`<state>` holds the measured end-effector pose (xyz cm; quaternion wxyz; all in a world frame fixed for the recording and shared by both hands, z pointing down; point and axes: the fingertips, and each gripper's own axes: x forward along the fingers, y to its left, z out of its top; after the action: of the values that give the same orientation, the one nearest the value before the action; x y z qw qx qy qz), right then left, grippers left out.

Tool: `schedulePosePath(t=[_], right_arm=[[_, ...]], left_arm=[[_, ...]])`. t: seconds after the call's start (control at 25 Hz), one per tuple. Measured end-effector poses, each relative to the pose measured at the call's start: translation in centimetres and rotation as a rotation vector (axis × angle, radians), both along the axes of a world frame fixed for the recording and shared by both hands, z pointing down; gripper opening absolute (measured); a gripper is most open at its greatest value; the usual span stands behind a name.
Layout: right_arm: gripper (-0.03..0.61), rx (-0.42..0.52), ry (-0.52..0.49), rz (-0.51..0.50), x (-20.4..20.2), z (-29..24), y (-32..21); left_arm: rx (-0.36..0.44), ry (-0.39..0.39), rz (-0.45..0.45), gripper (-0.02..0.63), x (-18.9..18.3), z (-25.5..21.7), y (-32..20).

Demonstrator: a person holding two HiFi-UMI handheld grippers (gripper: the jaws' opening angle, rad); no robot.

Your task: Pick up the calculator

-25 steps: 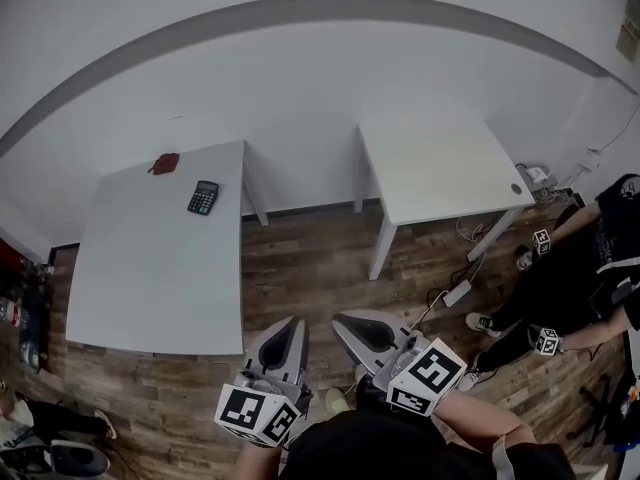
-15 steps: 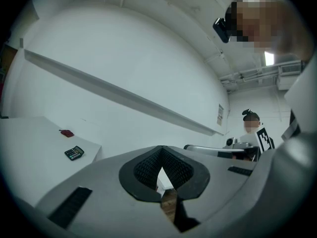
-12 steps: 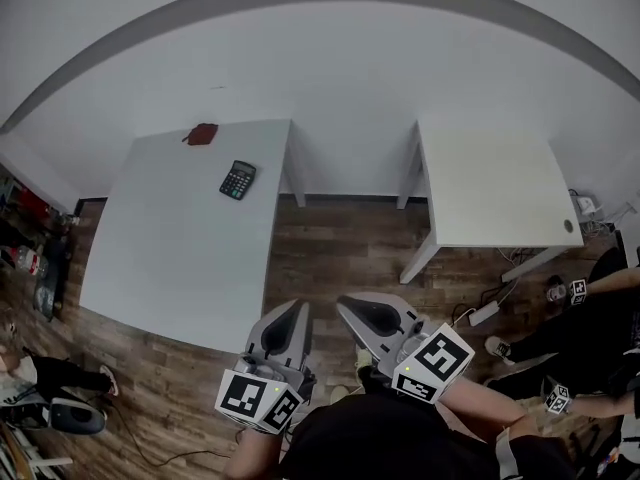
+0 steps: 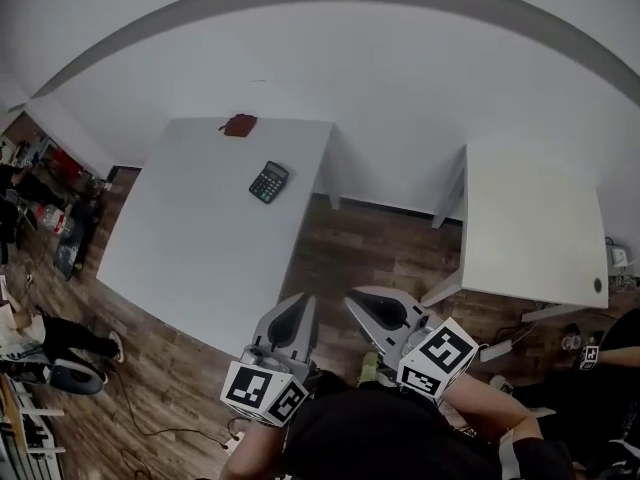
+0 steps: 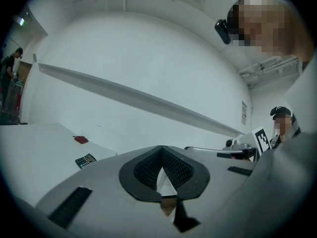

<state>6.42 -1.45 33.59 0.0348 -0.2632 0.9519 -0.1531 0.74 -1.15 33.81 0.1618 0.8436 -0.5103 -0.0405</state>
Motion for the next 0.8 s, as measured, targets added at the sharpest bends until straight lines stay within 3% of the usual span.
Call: schedulePosePath(t=[0.48, 0.8], right_arm=[[0.014, -0.117, -0.022, -0.109, -3.9, 3.1, -8.5], [0.014, -0.173, 0.000, -0.110, -9.2, 7.0, -20.1]], left_arm=[[0.006, -0.021, -0.077, 0.005, -3.0, 1.4, -7.0], [0.019, -0.025, -0.087, 0.005, -7.3, 3.3, -16.5]])
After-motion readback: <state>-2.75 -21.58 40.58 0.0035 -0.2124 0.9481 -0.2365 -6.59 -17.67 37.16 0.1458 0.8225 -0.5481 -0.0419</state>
